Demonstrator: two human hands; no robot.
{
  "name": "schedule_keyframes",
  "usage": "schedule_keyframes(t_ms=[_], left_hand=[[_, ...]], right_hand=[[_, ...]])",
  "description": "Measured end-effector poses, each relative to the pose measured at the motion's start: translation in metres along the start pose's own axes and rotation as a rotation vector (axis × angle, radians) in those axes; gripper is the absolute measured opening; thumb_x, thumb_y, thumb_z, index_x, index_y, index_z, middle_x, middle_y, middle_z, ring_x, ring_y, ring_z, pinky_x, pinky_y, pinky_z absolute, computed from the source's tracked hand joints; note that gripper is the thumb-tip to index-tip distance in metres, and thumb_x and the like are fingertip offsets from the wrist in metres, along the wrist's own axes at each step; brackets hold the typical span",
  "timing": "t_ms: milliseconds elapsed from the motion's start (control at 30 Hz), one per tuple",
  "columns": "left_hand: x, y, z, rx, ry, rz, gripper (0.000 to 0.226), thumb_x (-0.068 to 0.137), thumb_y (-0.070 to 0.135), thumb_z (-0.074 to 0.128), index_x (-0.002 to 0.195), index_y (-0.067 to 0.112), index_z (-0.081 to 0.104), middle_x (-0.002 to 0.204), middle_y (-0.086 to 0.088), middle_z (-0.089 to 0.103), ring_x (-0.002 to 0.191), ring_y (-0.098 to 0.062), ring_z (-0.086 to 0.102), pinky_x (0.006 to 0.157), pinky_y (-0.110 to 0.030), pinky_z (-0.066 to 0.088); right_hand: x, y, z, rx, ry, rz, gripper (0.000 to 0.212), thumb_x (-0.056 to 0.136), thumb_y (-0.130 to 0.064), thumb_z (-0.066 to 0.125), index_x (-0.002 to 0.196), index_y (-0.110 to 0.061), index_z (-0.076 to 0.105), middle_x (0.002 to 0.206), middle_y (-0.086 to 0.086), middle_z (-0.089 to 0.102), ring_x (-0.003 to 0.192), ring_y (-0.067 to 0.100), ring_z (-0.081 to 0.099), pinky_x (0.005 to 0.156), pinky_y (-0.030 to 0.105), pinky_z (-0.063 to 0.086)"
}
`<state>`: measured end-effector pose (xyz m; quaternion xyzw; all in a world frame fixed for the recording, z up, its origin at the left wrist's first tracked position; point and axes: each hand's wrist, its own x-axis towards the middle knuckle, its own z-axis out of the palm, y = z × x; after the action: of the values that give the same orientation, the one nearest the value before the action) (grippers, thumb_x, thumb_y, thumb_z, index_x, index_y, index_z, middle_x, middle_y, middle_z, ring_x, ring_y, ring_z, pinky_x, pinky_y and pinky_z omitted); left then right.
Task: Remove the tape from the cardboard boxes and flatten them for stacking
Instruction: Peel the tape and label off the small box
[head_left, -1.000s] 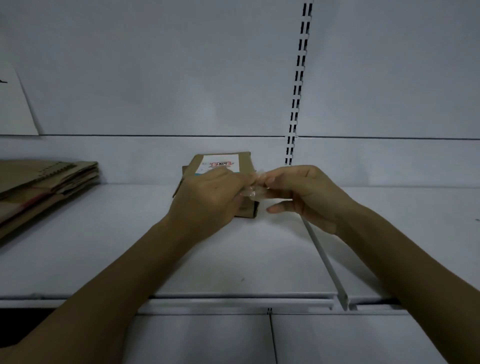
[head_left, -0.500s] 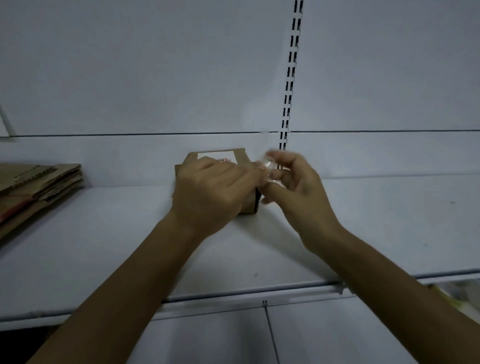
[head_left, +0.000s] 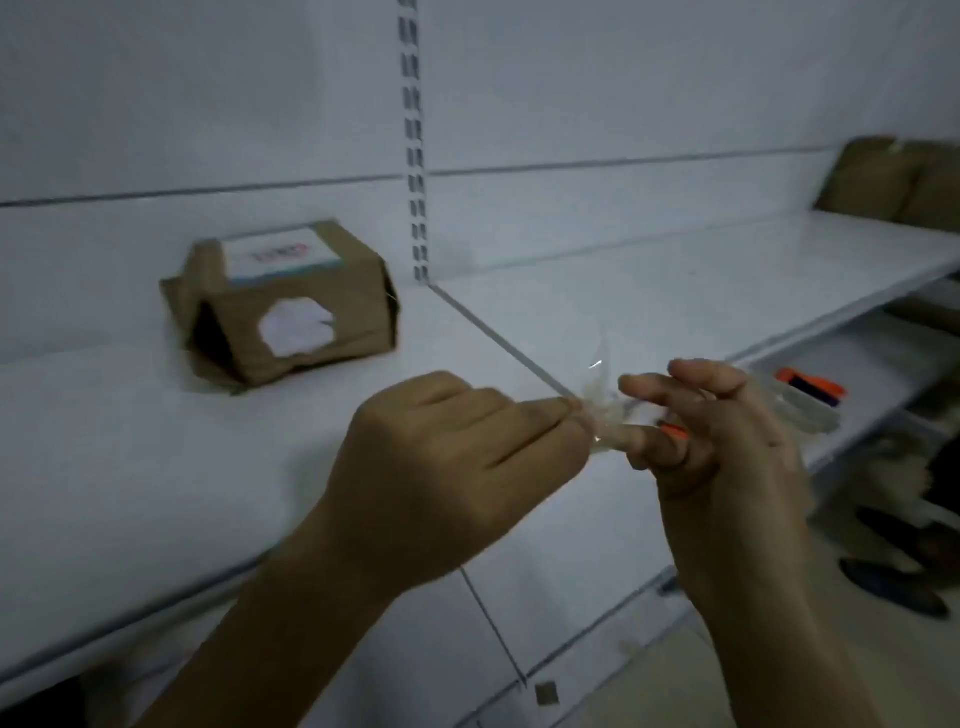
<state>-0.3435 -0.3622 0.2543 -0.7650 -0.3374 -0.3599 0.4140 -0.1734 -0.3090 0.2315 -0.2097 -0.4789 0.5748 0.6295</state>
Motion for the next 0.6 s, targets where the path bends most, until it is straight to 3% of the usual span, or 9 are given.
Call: schedule_keyframes(t_ms=[100,200,267,300,367,433,533,600], left_hand=[[-0.008,0.051,0.023,-0.203,-0.034,-0.141,0.031,0.096,0.018,0.052,0.078,0.011,0.076,0.061,-0.003,0.067,0.042,-0.02,0.051,0.041,-0.032,0.041],[-0.016,0.099,0.047,-0.384,-0.061,-0.291,0.031,0.095,0.02,0.05,0.075,0.019,0.073,0.064,0.004,0.066,0.045,-0.015,0.046,0.043,-0.033,0.038],[-0.019,0.112,0.063,-0.65,-0.053,-0.614,0.014,0.089,0.022,0.056,0.083,0.029,0.067,0.069,0.011,0.067,0.05,-0.008,0.053,0.047,-0.026,0.044],[-0.019,0.116,0.074,-0.8,-0.055,-0.823,0.009,0.086,0.023,0.059,0.083,0.031,0.064,0.07,0.012,0.067,0.051,-0.007,0.058,0.048,-0.022,0.047],[-0.015,0.127,0.103,-1.027,-0.122,-1.132,0.013,0.085,0.016,0.065,0.081,0.028,0.063,0.068,0.01,0.067,0.05,-0.007,0.061,0.047,-0.018,0.047],[-0.004,0.146,0.138,-1.181,-0.234,-1.275,0.016,0.087,0.006,0.063,0.081,0.021,0.065,0.062,0.007,0.066,0.049,-0.006,0.059,0.047,-0.013,0.044],[0.02,0.182,0.192,-1.338,-0.33,-1.442,0.011,0.088,0.011,0.062,0.082,0.019,0.066,0.065,0.003,0.067,0.052,-0.007,0.059,0.048,-0.015,0.044],[0.037,0.204,0.227,-1.391,-0.334,-1.519,0.008,0.088,0.014,0.061,0.085,0.018,0.067,0.073,0.003,0.07,0.055,-0.008,0.059,0.048,-0.016,0.045]], right_hand=[[-0.022,-0.01,-0.052,-0.127,0.048,0.079,0.026,0.082,-0.012,0.049,0.075,-0.026,0.07,0.071,0.005,0.07,0.053,0.02,0.067,0.047,0.019,0.048],[-0.027,-0.013,-0.114,-0.239,0.404,0.1,0.025,0.089,-0.011,0.05,0.077,-0.023,0.069,0.059,0.0,0.061,0.042,0.012,0.055,0.042,0.019,0.041],[-0.025,-0.021,-0.16,-0.427,0.71,-0.014,0.023,0.092,-0.008,0.049,0.081,-0.022,0.064,0.059,0.0,0.054,0.046,0.007,0.046,0.045,0.021,0.037],[-0.025,-0.025,-0.179,-0.479,0.77,-0.067,0.023,0.092,-0.007,0.047,0.082,-0.022,0.061,0.061,0.0,0.051,0.048,0.007,0.044,0.046,0.022,0.035],[-0.028,-0.026,-0.206,-0.584,0.684,-0.098,0.023,0.092,-0.005,0.047,0.085,-0.022,0.061,0.058,-0.004,0.054,0.05,0.007,0.046,0.047,0.02,0.038],[-0.034,-0.017,-0.22,-0.648,0.493,-0.014,0.018,0.09,-0.012,0.054,0.095,-0.024,0.064,0.064,-0.004,0.063,0.054,0.008,0.056,0.05,0.017,0.045],[-0.036,-0.009,-0.241,-0.638,0.269,0.239,0.033,0.085,-0.048,0.055,0.111,-0.029,0.064,0.094,-0.006,0.072,0.082,0.008,0.068,0.066,0.021,0.055],[-0.029,-0.016,-0.265,-0.527,0.226,0.378,0.046,0.086,-0.058,0.047,0.115,-0.026,0.063,0.103,-0.005,0.072,0.094,0.013,0.068,0.075,0.028,0.055]])
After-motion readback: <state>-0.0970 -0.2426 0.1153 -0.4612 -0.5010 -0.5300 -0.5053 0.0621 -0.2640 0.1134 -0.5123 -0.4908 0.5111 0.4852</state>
